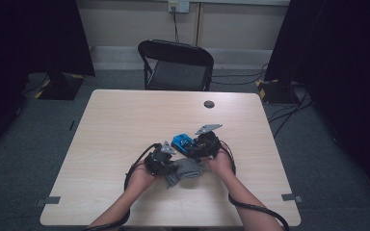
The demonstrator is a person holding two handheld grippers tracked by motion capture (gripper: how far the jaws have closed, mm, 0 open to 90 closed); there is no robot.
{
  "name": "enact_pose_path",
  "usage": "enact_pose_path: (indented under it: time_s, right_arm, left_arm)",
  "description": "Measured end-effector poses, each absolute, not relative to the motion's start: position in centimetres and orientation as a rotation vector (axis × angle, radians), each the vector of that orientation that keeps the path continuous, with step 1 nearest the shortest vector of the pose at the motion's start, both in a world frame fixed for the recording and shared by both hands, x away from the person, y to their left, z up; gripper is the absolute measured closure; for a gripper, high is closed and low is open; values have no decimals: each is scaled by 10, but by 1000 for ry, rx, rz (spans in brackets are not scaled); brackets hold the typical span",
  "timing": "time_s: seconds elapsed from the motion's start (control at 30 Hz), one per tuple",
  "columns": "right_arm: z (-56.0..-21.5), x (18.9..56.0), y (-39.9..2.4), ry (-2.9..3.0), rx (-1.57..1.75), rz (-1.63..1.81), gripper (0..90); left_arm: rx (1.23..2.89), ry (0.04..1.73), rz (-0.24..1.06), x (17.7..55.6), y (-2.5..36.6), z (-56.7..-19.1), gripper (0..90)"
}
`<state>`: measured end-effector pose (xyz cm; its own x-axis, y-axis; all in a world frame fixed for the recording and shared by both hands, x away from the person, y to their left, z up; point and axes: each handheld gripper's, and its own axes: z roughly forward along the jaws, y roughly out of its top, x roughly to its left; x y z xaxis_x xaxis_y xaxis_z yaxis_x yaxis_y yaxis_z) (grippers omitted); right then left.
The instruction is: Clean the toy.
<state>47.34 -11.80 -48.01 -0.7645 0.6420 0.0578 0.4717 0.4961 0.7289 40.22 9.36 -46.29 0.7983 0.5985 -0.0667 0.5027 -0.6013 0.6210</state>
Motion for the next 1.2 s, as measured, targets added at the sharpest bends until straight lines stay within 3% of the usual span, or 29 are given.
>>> enact_pose_path:
  time_s: [1.2]
  right_arm:
    - [-481,472,-119,2507,954,1138,424]
  left_arm:
    - [2258,1025,356,437,142,-463,757]
